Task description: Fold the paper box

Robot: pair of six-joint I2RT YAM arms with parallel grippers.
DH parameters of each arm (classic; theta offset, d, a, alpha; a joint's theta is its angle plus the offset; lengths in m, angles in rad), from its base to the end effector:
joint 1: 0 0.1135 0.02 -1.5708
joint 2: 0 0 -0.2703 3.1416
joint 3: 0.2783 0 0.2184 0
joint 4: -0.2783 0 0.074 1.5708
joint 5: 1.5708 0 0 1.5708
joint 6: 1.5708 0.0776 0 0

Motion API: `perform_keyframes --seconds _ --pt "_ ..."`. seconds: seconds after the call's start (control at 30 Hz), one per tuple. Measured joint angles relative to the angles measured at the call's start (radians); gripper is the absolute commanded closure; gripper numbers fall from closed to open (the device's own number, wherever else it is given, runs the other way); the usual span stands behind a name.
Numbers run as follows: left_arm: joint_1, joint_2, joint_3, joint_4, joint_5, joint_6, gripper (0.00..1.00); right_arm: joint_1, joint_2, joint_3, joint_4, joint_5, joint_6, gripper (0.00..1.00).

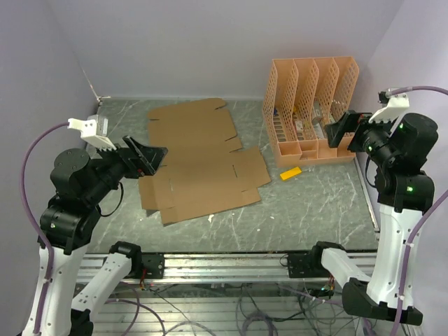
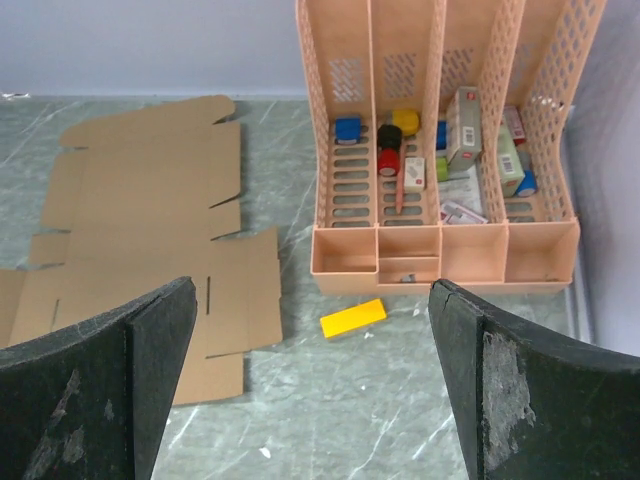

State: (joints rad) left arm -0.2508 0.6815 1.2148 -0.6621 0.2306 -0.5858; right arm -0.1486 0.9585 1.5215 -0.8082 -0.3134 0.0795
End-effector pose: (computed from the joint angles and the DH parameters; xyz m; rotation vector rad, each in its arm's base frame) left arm 0.1009 -0.0442 0.4230 -0.1165 1.7609 -0.8126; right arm 0.1555 0.0009 0.4616 -0.0157 1.8100 0.2352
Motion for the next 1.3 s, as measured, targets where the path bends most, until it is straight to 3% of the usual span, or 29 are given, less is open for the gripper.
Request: perform_keyframes --seconds 0.33,0.6,0.77,0.9,1.13,1.3 --pt "0.0 -0.029 -0.065 0.007 0.021 0.021 0.04 -0.001 -0.08 -0.151 0.057 -0.168 0.004 0.0" --pt "0.0 -0.012 -0.238 0.08 0.051 0.041 0.04 -0.001 -0.205 -0.401 0.183 -0.534 -0.127 0.0" --pt "0.0 0.08 -0.328 0.136 0.051 0.051 0.04 0.001 -0.079 -0.467 0.142 -0.653 -0.235 0.0" --pt "0.021 0.177 -0.383 0.174 0.06 0.066 0.04 0.02 0.089 -0.467 0.065 -0.639 -0.356 0.0" --pt "0.303 0.347 -0.418 0.3 0.216 0.065 0.01 0.113 0.127 -0.523 0.053 -0.568 -0.439 0.0" --pt "0.407 0.565 -0.401 0.418 0.282 0.055 0.06 0.118 0.126 -0.576 0.067 -0.575 -0.465 0.0"
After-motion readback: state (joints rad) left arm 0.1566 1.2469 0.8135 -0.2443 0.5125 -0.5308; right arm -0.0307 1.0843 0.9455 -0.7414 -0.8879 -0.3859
